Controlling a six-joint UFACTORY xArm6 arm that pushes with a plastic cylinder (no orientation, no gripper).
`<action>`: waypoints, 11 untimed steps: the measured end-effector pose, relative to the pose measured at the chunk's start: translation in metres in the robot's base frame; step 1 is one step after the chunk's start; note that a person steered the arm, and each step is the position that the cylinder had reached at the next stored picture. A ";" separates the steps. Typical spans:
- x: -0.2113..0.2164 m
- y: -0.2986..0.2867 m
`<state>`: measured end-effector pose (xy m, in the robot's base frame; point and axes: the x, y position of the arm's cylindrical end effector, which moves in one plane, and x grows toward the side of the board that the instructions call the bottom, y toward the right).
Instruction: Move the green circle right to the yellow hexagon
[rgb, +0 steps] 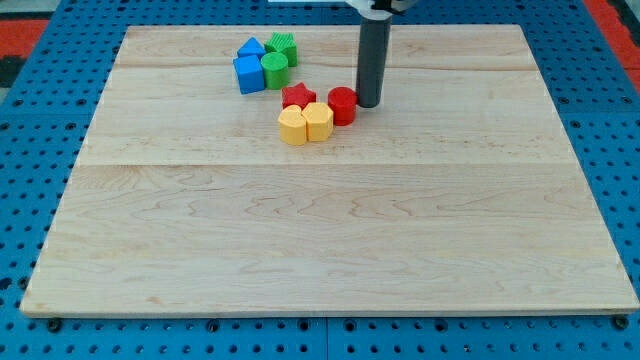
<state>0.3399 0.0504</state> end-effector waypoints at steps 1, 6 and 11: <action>-0.003 -0.012; -0.103 -0.110; -0.032 -0.126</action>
<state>0.3083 -0.0760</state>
